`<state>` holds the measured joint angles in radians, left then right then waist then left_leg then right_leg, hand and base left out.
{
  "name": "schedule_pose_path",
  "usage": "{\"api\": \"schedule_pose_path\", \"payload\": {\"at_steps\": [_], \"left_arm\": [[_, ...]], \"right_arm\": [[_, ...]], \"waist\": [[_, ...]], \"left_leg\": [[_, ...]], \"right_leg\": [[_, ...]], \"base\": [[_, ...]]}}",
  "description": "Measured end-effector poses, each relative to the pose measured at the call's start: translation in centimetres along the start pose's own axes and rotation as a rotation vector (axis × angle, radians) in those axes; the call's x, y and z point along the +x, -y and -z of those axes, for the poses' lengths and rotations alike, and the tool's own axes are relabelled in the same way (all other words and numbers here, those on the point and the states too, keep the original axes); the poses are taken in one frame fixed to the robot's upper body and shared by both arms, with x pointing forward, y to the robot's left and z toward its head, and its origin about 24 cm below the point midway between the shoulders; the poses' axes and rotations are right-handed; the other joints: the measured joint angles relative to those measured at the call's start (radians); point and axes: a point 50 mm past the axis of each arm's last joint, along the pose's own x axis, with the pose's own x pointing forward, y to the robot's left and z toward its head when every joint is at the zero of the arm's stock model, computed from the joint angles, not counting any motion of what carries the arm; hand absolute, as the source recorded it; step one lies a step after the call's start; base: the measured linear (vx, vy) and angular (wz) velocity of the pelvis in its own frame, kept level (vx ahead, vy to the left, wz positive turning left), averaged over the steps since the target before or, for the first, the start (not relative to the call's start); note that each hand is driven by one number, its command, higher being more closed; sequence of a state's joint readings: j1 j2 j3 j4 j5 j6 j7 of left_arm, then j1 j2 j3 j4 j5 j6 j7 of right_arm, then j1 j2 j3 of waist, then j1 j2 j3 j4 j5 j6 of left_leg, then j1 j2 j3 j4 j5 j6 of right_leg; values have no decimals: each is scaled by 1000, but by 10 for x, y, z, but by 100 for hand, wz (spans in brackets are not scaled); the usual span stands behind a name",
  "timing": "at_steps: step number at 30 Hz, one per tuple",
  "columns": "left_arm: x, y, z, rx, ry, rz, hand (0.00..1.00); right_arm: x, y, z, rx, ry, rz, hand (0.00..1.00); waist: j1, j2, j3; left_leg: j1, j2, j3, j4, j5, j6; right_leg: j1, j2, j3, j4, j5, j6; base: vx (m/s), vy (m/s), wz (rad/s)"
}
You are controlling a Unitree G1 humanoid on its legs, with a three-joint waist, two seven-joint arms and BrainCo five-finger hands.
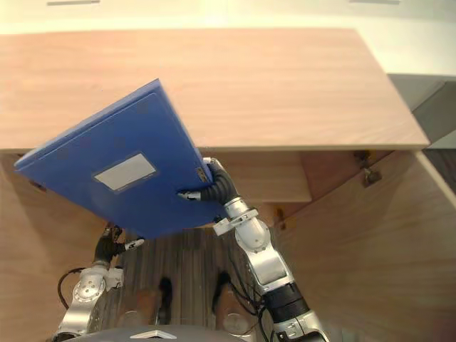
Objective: Walk over to the cabinet, pick up the folder, carry it to the office cabinet, place the folder inside the office cabinet, then close the office cabinet door
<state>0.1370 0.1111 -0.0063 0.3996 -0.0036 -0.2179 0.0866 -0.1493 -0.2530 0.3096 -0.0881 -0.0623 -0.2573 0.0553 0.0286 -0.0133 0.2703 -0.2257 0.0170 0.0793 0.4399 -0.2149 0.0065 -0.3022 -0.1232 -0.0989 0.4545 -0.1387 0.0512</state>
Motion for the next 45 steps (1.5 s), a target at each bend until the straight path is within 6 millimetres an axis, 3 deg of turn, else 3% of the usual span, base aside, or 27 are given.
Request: {"api": "schedule_pose_path", "payload": {"at_steps": [4, 10, 19, 24, 28, 35, 39, 45], "left_arm": [[3, -4, 7, 29, -39, -33, 0], [14, -2, 0, 45, -25, -39, 0], [26, 6, -21, -12, 44, -71, 0], [32, 7, -51, -81, 159, -100, 0], [36, 4, -59, -131, 184, -130, 0], [39, -5, -63, -200, 190, -184, 0], [39, -9, -62, -236, 186, -206, 0], [38, -3, -61, -269, 180, -199, 0]], "right_arm": [[-1, -6, 1, -64, -4, -58, 100], [-2, -11, 1, -142, -6, -106, 100], [16, 4, -19, -170, 92, -6, 100], [26, 25, -37, -132, 165, 107, 100], [30, 44, -43, -68, 189, 205, 100], [42, 81, -44, 95, 205, 363, 100], [49, 101, -56, 160, 265, 422, 100], [48, 105, -58, 140, 269, 416, 100]], "waist": [[-5, 14, 29], [-4, 23, 70], [15, 34, 113], [29, 35, 169], [39, 35, 197], [55, 36, 213], [60, 35, 213], [61, 35, 213]], "left_leg": [[-130, 16, 24, 144, -55, -1], [-283, 56, 51, 321, -120, -7], [-532, 104, 58, 512, -170, -5], [-667, 112, 31, 581, -174, -4], [-736, 115, 19, 599, -171, -6], [-796, 115, -3, 604, -166, -14], [-814, 111, -11, 604, -165, -15], [-818, 102, -22, 604, -163, -19]], "right_leg": [[-140, 0, 32, 128, -35, -10], [-307, 12, 58, 281, -79, -18], [-551, 20, 61, 439, -103, -34], [-674, 18, 45, 510, -114, -35], [-740, 14, 34, 537, -118, -43], [-790, 9, 13, 548, -122, -47], [-802, 5, 6, 548, -126, -46], [-802, -6, -2, 561, -139, -48]], "base": [[-156, 19, -21], [-81, 0, -17], [-66, 13, -7], [-61, -27, 9], [-40, -50, 9], [-8, -50, 7], [-18, -29, 5], [-34, -43, 7]]}}
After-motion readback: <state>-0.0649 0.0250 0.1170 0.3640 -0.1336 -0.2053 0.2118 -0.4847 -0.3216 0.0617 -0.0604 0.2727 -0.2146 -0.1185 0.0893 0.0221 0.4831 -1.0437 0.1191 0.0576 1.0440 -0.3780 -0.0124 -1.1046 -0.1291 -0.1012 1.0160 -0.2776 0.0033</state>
